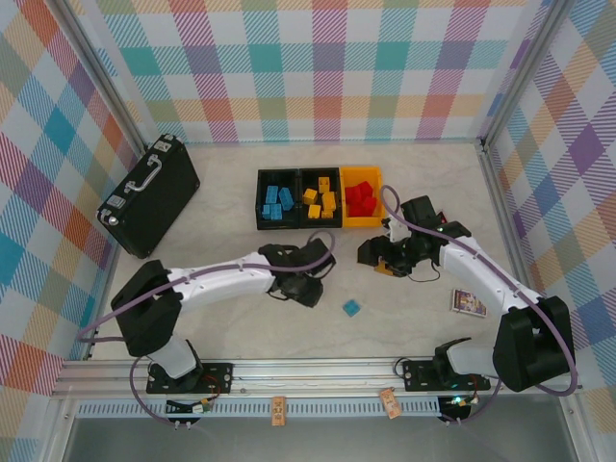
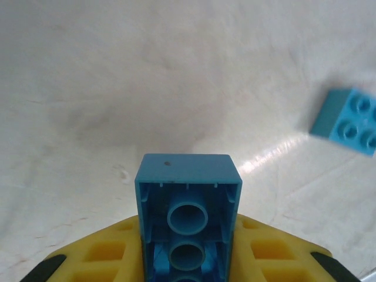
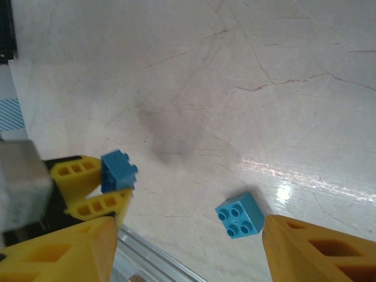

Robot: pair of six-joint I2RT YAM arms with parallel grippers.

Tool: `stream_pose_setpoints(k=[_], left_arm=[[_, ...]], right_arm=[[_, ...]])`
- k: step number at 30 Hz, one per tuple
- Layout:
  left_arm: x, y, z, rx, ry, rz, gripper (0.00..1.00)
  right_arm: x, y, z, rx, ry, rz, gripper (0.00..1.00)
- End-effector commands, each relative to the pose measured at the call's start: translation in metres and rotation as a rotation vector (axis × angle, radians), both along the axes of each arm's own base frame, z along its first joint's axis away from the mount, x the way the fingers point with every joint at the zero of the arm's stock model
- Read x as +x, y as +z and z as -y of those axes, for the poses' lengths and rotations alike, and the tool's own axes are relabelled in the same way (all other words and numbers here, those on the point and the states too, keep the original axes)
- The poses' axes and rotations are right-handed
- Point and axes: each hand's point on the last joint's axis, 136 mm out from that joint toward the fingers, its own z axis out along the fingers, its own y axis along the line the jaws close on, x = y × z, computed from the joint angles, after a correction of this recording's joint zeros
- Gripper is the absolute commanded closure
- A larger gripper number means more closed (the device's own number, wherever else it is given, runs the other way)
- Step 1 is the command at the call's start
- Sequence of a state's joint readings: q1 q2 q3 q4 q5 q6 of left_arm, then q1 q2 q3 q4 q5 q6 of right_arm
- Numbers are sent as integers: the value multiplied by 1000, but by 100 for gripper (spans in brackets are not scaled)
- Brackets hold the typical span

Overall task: Sort the legos into containers by color
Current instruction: Pick up the lego from the middle-left of the table, then place the lego in the container.

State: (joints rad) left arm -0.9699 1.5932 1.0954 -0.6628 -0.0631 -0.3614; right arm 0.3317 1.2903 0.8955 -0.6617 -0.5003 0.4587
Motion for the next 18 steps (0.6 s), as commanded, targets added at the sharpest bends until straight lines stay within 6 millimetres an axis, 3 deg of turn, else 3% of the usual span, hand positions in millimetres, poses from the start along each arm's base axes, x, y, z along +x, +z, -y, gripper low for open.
stream_pose_setpoints(k=[1, 8, 18], left_arm=[[26, 21, -17, -42, 145, 38, 71], [87, 78, -47, -137, 354, 107, 70], [160, 107, -79, -83, 485, 148, 70]], right_arm=[[9, 14, -8, 65, -7, 23, 33], [29, 33, -16, 97, -15, 74, 33], [68, 58, -38, 153, -17, 137, 33]])
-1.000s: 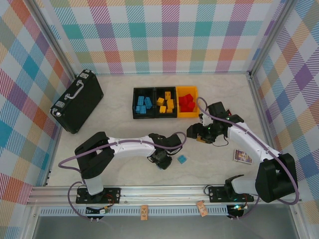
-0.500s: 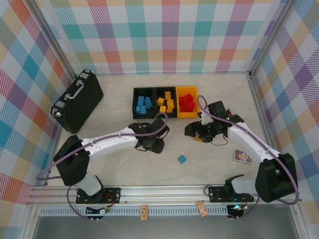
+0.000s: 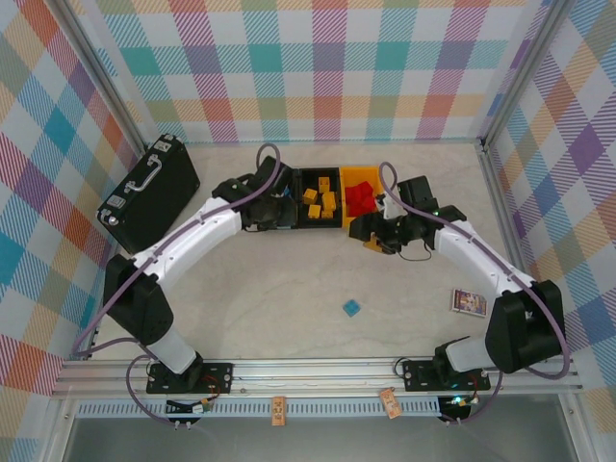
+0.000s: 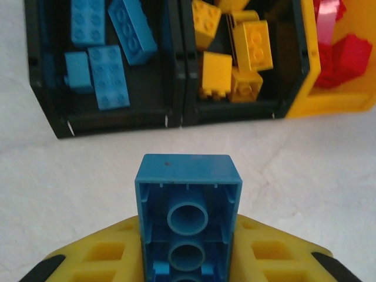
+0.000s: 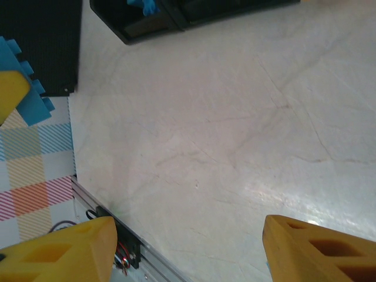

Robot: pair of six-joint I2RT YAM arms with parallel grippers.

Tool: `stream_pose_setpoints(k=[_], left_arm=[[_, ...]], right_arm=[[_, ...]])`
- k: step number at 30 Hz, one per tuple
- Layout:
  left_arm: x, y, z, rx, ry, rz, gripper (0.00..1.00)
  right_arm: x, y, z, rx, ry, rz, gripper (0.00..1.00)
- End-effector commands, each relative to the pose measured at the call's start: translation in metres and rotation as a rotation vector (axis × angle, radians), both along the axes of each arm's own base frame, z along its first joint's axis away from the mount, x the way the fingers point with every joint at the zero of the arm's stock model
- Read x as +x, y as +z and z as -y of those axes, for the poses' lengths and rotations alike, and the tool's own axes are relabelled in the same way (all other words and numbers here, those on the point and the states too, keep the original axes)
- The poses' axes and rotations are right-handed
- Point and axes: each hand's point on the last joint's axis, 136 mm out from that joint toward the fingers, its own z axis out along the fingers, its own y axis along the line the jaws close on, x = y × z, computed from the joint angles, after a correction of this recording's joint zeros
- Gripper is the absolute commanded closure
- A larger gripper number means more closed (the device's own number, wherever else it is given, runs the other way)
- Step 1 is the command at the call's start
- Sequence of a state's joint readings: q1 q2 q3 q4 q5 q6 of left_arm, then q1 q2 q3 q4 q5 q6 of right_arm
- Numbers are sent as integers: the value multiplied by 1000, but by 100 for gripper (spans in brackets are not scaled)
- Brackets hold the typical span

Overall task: Sort the legos into containers by color
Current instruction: Place the lego in the container.

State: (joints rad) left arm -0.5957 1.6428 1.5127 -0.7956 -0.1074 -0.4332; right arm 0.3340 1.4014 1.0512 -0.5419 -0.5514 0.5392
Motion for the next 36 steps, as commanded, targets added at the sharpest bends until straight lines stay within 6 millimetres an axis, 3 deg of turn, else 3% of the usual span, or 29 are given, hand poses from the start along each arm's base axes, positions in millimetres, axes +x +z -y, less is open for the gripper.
stream_pose_setpoints(k=[1, 12, 22, 27, 36], left_arm=[[15, -9, -20, 70, 43, -52, 70], [91, -24, -41, 124, 127, -64, 70], [152, -61, -36, 119, 158, -94, 68], [170, -77, -36, 148, 155, -106, 68], [175, -96, -43, 190, 167, -126, 67]], right_arm=[[21, 19, -14, 32, 8, 57, 33], [57, 20, -37, 29, 21, 66, 33], [58, 14, -40, 4, 24, 55, 33], [56, 8, -38, -7, 19, 43, 33], [54, 4, -36, -15, 12, 36, 33]])
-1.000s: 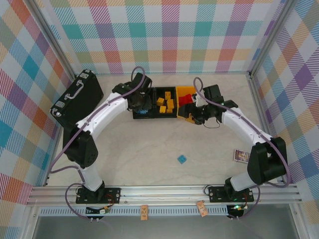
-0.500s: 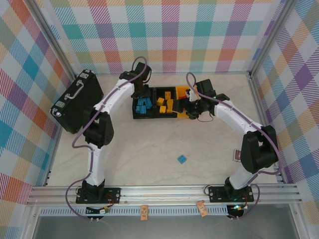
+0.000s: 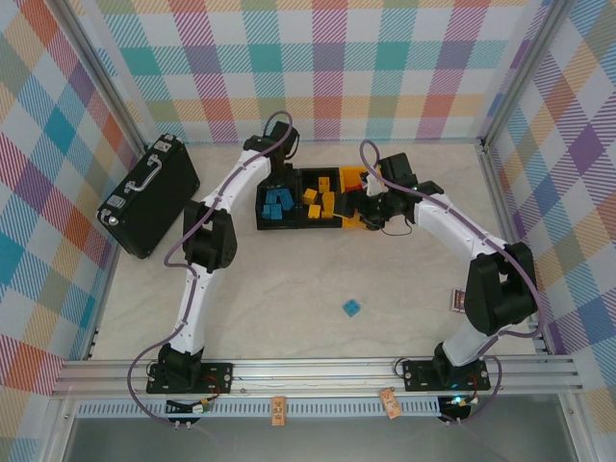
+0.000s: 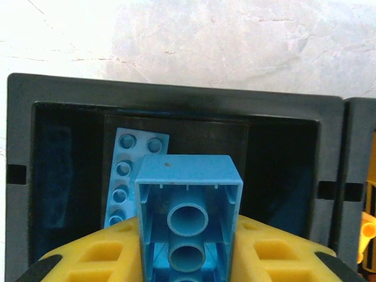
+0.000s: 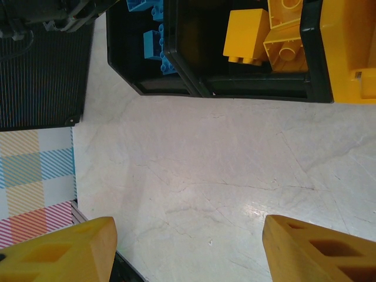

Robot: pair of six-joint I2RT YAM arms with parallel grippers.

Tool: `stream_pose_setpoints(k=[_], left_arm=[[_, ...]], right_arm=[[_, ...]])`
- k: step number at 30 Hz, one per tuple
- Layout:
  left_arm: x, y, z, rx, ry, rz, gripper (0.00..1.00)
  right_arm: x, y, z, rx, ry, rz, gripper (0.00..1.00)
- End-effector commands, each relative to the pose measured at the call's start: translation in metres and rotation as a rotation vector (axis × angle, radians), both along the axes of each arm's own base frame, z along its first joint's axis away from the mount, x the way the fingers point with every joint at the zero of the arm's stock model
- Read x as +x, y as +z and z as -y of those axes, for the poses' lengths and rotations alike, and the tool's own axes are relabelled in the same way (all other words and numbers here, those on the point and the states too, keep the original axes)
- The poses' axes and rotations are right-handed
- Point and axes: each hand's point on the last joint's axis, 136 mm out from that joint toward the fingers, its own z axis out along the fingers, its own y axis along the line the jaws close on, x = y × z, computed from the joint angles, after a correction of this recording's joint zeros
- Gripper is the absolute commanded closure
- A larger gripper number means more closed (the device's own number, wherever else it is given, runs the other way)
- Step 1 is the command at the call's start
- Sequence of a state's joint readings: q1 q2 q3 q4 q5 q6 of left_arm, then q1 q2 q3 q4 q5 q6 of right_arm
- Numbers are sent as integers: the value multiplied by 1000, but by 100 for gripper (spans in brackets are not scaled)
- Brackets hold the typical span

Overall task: Sort the legos into containers by color
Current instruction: Place the lego in the container, then pick up the lego from the middle-left of the table.

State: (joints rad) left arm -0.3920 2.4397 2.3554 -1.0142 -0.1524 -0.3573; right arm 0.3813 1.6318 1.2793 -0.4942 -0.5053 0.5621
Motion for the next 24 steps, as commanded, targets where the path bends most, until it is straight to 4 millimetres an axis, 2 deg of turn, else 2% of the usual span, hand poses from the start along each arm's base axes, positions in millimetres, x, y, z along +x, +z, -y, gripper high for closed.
stream_pose_setpoints(k=[1, 3, 8, 12, 15, 20, 24], left_arm=[[2, 3, -14, 42, 8, -5, 67], [3, 3, -15, 48, 7, -2, 63], [1, 5, -15, 44, 10, -3, 46], [-3, 20, -12, 23, 12, 9, 46], [-10, 41, -5, 7, -4, 42, 46], [-32, 64, 8, -33, -37, 69, 45], [-53, 73, 15, -52, -61, 73, 45]], right_arm=[[-4, -1, -2, -2, 5, -7, 33], [-4, -1, -2, -1, 4, -8, 33], [-5, 0, -1, -3, 1, -5, 33], [-7, 3, 0, -4, 2, 3, 33], [-10, 4, 3, -16, 2, 10, 33], [-18, 4, 11, -48, -2, 24, 33], [-27, 4, 19, -74, -9, 35, 33]])
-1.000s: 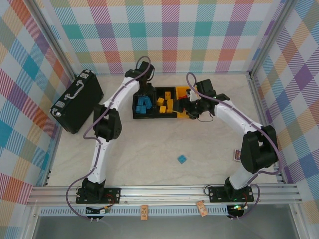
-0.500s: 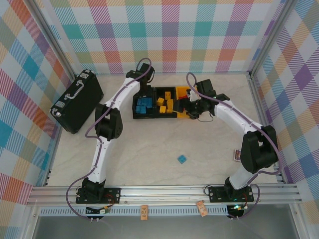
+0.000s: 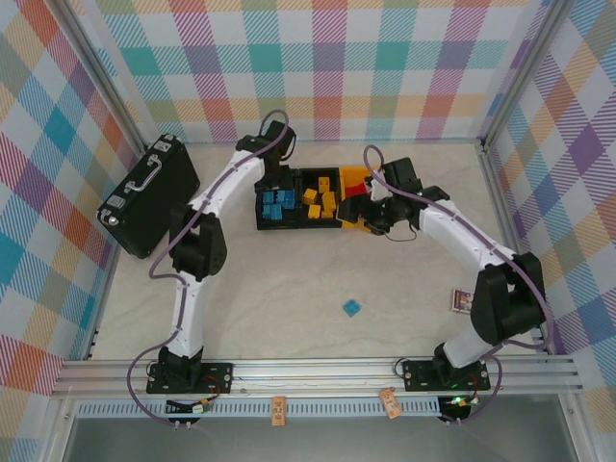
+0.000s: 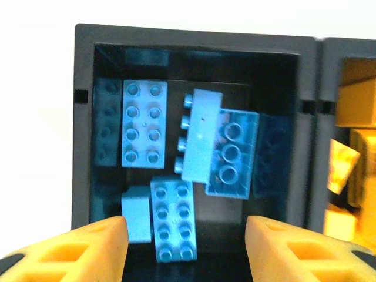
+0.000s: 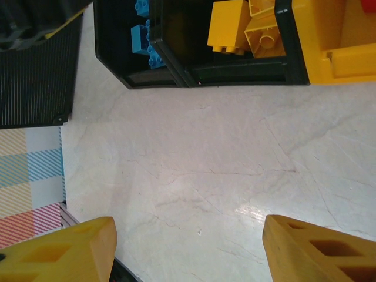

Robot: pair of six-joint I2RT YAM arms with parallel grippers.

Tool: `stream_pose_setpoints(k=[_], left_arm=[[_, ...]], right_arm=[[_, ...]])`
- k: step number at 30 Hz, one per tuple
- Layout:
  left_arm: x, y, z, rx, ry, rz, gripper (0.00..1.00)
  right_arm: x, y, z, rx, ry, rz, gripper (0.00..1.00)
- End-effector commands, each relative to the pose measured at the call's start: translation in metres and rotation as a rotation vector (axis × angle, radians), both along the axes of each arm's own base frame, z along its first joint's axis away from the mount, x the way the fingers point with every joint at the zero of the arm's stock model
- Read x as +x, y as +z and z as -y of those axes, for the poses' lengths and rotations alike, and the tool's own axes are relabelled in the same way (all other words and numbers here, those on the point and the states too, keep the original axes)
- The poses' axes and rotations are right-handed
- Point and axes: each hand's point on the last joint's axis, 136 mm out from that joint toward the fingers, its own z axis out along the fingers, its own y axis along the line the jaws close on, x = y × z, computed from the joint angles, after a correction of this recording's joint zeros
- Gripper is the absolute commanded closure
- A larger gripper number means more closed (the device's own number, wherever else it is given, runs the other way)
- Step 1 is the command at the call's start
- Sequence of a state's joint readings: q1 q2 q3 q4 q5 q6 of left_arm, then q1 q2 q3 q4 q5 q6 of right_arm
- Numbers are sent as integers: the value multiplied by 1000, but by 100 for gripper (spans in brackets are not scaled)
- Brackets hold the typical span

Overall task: Sort the legos into containers by color
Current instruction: Pick up the lego from the middle-left of the table.

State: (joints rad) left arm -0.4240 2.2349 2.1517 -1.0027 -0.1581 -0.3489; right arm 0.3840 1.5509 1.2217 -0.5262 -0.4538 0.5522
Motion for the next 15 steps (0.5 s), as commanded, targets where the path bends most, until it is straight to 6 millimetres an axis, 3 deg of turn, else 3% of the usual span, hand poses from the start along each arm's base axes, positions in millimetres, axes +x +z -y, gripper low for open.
stream_pose_setpoints(k=[1, 7, 15], left_arm=[[-20, 37, 17, -66, -32, 60, 45], [-60, 41, 33, -112, -79, 49, 44], [-113, 25, 65, -130, -245, 32, 44]], right_arm=[[-14, 3, 9, -39, 11, 22, 33], [-31, 0, 23, -82, 0, 30, 33], [-51, -15, 46, -132, -41, -14, 32]])
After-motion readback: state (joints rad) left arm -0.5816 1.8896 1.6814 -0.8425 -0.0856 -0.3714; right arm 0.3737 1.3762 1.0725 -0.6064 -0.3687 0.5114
